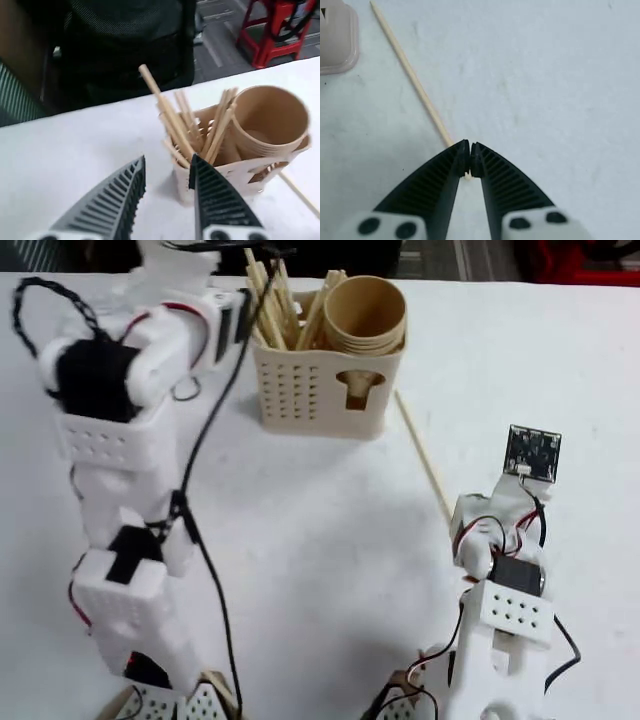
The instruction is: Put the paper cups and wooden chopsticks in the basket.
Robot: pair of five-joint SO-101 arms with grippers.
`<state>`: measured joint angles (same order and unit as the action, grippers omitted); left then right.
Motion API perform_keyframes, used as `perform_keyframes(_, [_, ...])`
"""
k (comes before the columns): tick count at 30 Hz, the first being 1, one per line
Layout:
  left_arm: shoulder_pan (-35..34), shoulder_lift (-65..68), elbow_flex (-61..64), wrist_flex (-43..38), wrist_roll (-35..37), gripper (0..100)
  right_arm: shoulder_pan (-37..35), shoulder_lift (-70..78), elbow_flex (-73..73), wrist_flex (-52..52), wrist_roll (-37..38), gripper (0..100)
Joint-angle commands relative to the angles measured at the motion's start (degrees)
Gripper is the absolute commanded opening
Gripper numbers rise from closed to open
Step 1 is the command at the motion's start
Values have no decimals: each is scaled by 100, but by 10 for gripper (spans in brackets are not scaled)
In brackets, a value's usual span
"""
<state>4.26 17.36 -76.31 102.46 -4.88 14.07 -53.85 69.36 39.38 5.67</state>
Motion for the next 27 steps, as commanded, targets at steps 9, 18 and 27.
perform_keyframes(9, [-479,-3424,4501,-18,-492,155,-84,-57,-35,-110,70,22])
perform_keyframes(18, [-1297,-4804,7552,-18,-501,189,-189,-57,-35,-101,79,20])
perform_keyframes(27, [-2651,-4989,9899,-26,-501,217,-189,-57,-35,-101,79,20])
